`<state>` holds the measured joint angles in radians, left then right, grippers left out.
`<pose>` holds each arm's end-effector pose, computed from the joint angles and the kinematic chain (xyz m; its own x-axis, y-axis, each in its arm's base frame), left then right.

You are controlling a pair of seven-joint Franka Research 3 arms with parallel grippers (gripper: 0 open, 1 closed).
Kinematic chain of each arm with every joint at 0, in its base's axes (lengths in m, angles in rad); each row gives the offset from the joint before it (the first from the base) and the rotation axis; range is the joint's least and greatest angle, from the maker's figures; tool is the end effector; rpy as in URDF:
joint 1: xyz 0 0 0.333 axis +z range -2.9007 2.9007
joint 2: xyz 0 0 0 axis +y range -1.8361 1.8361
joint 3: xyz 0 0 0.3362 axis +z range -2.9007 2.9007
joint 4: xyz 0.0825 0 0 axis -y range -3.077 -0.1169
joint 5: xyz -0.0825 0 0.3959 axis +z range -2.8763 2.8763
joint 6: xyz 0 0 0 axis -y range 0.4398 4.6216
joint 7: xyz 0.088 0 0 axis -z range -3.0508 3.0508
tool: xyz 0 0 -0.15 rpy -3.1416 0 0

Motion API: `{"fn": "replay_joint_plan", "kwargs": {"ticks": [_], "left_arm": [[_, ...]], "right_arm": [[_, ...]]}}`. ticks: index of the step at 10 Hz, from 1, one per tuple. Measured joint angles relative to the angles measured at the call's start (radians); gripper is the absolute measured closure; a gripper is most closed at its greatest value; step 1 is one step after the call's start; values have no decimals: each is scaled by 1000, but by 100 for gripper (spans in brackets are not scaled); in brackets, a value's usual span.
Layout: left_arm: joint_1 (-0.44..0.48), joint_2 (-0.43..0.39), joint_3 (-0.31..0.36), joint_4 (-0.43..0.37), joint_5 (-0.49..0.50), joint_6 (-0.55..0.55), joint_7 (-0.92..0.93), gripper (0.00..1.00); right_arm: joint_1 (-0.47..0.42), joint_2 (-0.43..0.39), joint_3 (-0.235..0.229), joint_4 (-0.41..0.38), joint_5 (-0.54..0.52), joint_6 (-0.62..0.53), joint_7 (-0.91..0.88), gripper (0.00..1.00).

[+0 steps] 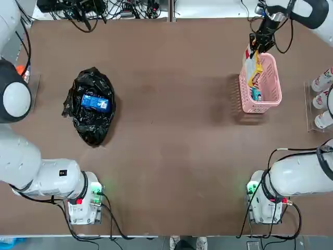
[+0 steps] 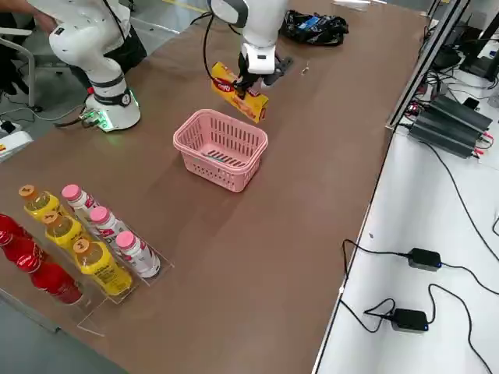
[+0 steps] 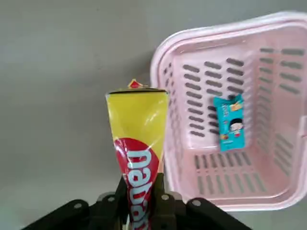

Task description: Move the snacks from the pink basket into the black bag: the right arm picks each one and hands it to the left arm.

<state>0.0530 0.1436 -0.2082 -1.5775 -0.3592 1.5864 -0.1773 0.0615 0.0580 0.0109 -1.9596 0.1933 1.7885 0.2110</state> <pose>0.5873 -0.1377 0.5284 0.9804 0.0154 -0.1965 0.0840 -0.9344 0.3460 0.5440 0.0639 0.4033 0.9485 -0.1778 -0.2620 -0.2153 -0.9689 -0.1217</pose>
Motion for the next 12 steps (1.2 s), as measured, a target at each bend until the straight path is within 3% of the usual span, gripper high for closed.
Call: {"fn": "replay_joint_plan", "kwargs": {"ticks": [1,6,10,12], "left_arm": [[6,24,5,0,-86,4,1,0],[0,109,2,2,-235,31,1,0],[-14,186,-28,30,-277,61,17,0],[-15,193,-40,38,-323,61,17,1]], "right_arm": [[25,-1,0,1,28,0,65,77],[235,-6,7,65,70,13,485,77],[351,-1,7,145,93,43,731,77],[401,38,7,195,95,59,837,77]]}}
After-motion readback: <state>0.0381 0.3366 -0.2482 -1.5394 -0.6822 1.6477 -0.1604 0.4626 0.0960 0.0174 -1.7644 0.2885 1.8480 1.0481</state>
